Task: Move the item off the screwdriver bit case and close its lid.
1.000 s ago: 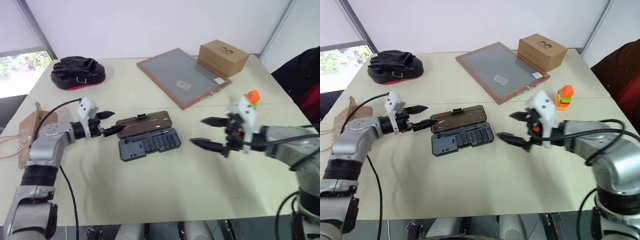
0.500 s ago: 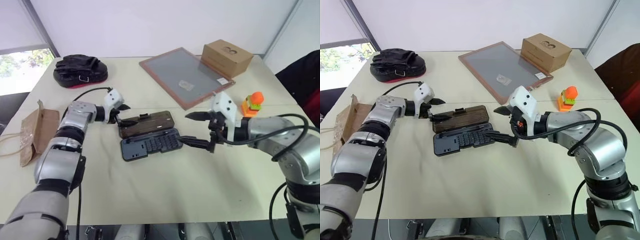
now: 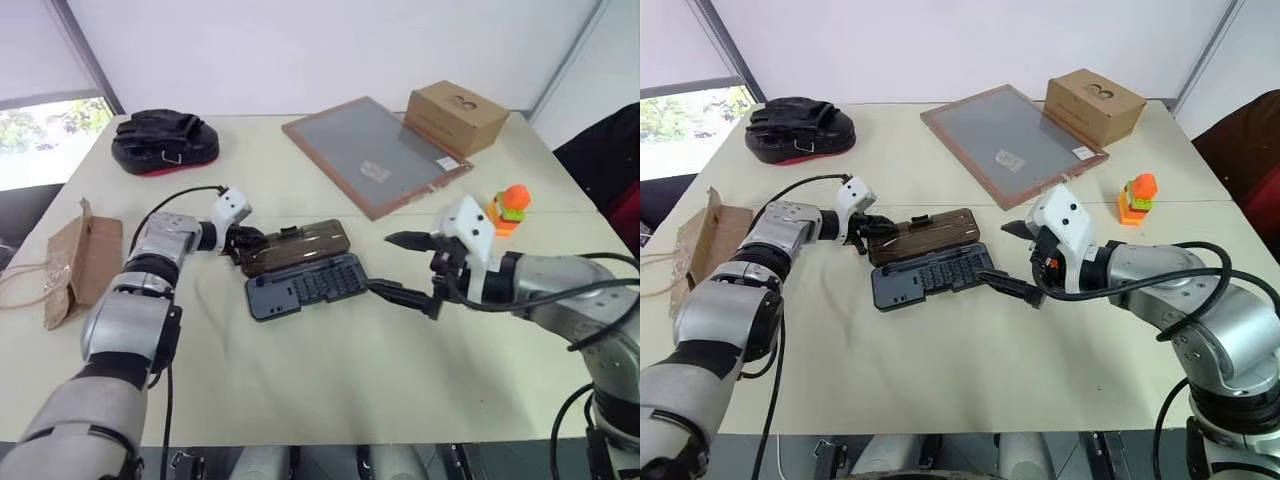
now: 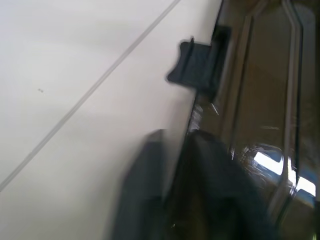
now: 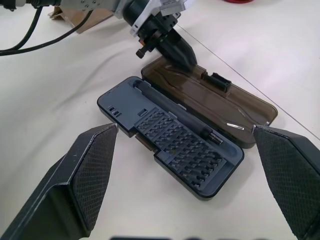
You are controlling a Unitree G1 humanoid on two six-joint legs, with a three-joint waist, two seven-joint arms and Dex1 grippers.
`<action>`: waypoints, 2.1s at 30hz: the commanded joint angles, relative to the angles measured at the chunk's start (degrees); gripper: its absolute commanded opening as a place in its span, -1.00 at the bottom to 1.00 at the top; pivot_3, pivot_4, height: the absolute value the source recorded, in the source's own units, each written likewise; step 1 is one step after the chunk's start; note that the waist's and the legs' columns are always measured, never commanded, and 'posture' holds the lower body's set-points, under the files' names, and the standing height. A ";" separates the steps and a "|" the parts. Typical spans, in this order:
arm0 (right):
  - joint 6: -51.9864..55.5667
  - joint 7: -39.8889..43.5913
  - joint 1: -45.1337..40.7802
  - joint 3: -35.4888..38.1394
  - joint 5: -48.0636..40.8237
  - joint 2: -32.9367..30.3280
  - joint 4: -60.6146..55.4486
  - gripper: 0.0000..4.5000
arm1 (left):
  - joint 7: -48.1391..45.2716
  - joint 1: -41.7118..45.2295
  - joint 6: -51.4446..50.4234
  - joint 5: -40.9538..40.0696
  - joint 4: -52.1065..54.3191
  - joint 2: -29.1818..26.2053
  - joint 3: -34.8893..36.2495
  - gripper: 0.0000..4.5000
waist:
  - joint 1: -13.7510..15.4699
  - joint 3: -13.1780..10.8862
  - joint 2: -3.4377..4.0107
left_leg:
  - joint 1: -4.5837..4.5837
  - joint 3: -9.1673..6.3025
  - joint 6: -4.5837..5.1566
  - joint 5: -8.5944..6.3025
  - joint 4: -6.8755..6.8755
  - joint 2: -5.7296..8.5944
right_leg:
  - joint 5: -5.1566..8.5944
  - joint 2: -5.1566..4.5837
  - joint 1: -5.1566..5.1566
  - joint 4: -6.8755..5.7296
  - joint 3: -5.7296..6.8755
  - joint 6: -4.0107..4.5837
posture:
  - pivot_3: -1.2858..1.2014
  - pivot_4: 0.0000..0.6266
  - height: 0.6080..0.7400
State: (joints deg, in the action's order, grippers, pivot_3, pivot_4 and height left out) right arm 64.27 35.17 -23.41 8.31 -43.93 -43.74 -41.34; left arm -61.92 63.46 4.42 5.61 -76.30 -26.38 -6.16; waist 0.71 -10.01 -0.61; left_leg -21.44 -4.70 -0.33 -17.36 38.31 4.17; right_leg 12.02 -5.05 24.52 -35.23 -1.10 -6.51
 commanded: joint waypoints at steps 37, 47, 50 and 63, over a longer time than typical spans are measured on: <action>-2.76 -1.50 3.85 -0.92 -1.17 -2.02 1.71 1.00 | -14.30 -1.15 31.79 6.96 3.61 0.48 -6.56 -0.87 | -0.19 0.00 -0.15 | -0.18 0.01 0.05 -0.02 0.01 -0.02 | 0.00 0.02 0.15 0.04 0.01 0.00 | 0.03 -0.52 1.00; -3.89 -1.75 3.52 -1.73 -1.05 -1.96 3.02 1.00 | -13.96 1.95 20.22 -1.25 3.84 0.87 1.45 0.98 | -0.14 -0.01 -0.17 | -0.16 0.01 0.05 -0.02 0.02 -0.02 | 0.00 0.02 0.14 0.04 0.01 0.00 | 0.03 -0.52 1.00; -3.95 -1.27 4.13 -1.53 -1.80 -2.07 3.07 1.00 | -23.95 4.83 4.40 -9.34 6.92 -0.20 7.33 0.98 | -0.28 -0.04 -0.21 | -0.25 -0.02 0.05 -0.02 0.07 -0.03 | 0.01 0.04 0.18 0.03 0.05 -0.01 | 0.03 -0.52 1.00; -7.84 -2.67 -0.42 -1.56 1.20 2.11 13.31 1.00 | -17.17 -32.30 -42.53 -33.51 77.71 -14.14 11.67 0.98 | -2.87 -0.04 -0.14 | -0.04 0.00 0.02 -0.01 -0.04 -0.09 | 0.04 0.03 0.17 -0.08 -0.22 -0.03 | 0.03 -0.52 1.00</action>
State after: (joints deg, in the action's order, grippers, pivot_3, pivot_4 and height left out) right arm 58.19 32.72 -22.53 6.64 -43.57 -41.77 -28.27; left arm -81.94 31.57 -37.26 -25.52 -5.90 -39.84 2.28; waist -2.16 -10.05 -0.75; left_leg -21.50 -4.70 -0.32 -17.37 38.26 4.08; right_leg 12.06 -5.03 24.71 -35.31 -1.33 -6.54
